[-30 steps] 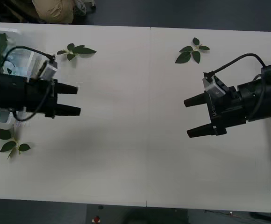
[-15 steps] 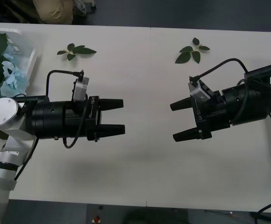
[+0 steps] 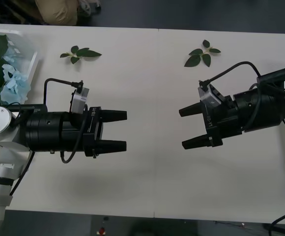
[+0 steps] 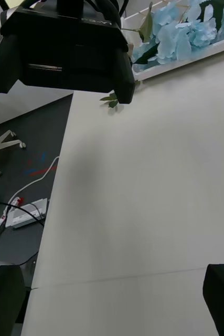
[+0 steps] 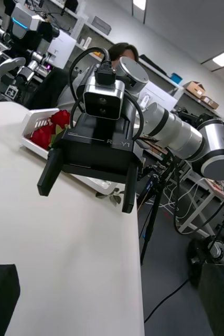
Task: Put the red flowers into the right box and the blue flowers into the left box
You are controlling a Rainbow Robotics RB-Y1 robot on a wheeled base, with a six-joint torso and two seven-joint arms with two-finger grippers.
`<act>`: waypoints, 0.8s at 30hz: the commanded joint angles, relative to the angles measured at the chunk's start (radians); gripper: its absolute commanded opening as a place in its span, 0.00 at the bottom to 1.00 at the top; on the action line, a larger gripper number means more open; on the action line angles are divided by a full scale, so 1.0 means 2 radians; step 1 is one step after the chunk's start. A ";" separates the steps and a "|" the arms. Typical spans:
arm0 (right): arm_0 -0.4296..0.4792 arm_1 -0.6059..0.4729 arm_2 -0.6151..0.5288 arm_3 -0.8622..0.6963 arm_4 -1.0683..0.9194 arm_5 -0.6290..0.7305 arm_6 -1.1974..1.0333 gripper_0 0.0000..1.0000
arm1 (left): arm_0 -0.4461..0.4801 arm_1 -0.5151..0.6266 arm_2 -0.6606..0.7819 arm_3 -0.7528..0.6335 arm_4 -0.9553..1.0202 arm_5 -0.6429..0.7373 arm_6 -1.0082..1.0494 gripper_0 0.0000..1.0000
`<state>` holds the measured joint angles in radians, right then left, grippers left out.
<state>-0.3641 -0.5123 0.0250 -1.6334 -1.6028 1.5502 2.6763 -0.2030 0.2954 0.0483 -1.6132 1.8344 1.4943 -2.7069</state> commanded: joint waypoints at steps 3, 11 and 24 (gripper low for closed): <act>-0.003 -0.001 -0.007 -0.005 -0.004 0.000 0.014 1.00 | -0.003 0.012 0.003 -0.009 0.009 0.002 0.001 1.00; -0.003 0.000 -0.007 -0.005 0.005 0.004 0.014 1.00 | -0.003 0.012 0.003 -0.009 0.009 0.002 0.001 1.00; -0.003 0.000 -0.007 -0.005 0.005 0.004 0.014 0.96 | -0.003 0.012 0.003 -0.009 0.009 0.002 0.001 1.00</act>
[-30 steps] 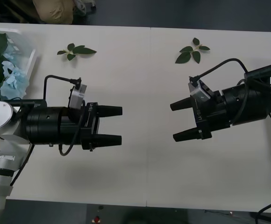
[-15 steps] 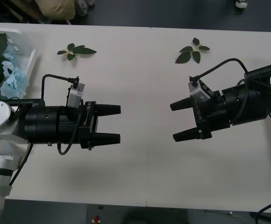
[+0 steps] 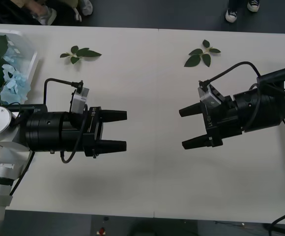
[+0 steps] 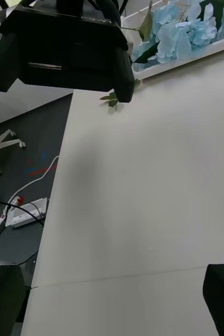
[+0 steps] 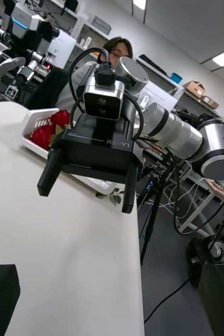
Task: Put the red flowers into the right box and the blue flowers into the left box
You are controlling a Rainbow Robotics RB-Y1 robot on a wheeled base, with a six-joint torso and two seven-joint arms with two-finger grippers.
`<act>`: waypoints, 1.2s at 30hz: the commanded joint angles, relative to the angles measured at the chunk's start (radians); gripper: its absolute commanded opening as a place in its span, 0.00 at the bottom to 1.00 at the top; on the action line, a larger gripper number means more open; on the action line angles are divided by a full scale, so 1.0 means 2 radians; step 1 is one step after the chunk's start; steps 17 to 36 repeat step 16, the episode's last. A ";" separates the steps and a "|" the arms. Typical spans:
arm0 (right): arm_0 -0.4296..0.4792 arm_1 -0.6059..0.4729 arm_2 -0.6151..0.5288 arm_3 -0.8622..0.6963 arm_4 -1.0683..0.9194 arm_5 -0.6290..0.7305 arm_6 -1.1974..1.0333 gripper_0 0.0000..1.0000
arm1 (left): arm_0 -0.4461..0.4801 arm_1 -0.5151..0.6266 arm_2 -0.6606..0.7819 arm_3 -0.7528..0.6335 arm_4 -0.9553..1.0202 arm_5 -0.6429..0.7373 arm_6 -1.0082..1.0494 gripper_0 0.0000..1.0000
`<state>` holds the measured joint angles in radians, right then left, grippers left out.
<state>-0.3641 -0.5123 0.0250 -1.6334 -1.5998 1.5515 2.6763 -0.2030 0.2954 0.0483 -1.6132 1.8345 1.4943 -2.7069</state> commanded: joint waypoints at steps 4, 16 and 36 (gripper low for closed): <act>-0.003 0.000 -0.007 -0.005 0.003 0.003 0.014 0.81 | -0.003 0.012 0.003 -0.009 0.009 0.002 0.001 1.00; -0.003 0.000 -0.007 -0.005 0.003 0.003 0.014 0.81 | -0.003 0.012 0.003 -0.009 0.009 0.002 0.001 1.00; -0.003 0.000 -0.007 -0.005 0.003 0.003 0.014 0.81 | -0.003 0.012 0.003 -0.009 0.009 0.002 0.001 1.00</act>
